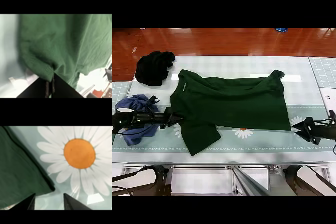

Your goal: Fold the shirts.

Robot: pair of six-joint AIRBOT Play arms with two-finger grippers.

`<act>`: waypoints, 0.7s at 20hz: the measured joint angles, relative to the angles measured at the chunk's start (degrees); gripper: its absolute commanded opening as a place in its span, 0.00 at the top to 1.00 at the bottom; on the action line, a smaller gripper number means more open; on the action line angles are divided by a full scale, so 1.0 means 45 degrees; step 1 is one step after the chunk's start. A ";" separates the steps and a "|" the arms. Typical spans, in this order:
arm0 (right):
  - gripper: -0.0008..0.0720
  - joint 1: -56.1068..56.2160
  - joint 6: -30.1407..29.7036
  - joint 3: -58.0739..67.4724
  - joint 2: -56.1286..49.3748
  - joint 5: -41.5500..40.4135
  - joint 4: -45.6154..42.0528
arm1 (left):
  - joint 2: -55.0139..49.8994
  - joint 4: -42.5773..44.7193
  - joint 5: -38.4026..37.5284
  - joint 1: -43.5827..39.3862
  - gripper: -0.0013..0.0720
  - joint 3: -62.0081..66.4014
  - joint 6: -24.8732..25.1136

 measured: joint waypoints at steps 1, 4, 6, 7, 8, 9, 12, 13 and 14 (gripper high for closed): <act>0.43 0.0214 -0.0039 -0.0024 -0.0233 -0.0024 0.0102 | 0.0000 0.0000 -0.0039 -0.0015 0.95 0.0010 0.0078; 0.43 0.1015 -0.0117 0.0005 -0.0865 -0.0476 0.0772 | 0.0000 -0.0010 -0.0107 -0.0024 0.95 0.0015 0.0199; 0.49 0.1647 -0.0160 0.0175 -0.1273 -0.0894 0.1224 | 0.0000 -0.0015 -0.0151 -0.0024 0.95 0.0015 0.0321; 0.67 0.2001 -0.0209 0.0311 -0.1491 -0.1112 0.1360 | 0.0000 -0.0015 -0.0209 -0.0024 0.95 0.0019 0.0379; 0.95 0.2336 -0.0272 0.0457 -0.1676 -0.1375 0.1389 | 0.0000 -0.0015 -0.0233 -0.0024 0.95 0.0034 0.0427; 0.95 0.2667 -0.0350 0.0661 -0.1807 -0.1583 0.1394 | 0.0015 -0.0019 -0.0311 -0.0024 0.95 0.0083 0.0457; 0.95 0.3609 -0.0772 0.1987 -0.1987 -0.0855 0.1889 | 0.0301 -0.0136 -0.1039 0.0068 0.96 0.0782 0.0661; 0.95 0.3876 -0.0879 0.2671 -0.1875 -0.0330 0.1967 | 0.0544 -0.0204 -0.1409 0.0160 0.96 0.1200 0.0729; 0.95 0.4099 -0.0869 0.3415 -0.1661 0.0068 0.2030 | 0.0933 -0.0374 -0.1642 0.0306 0.96 0.1763 0.0729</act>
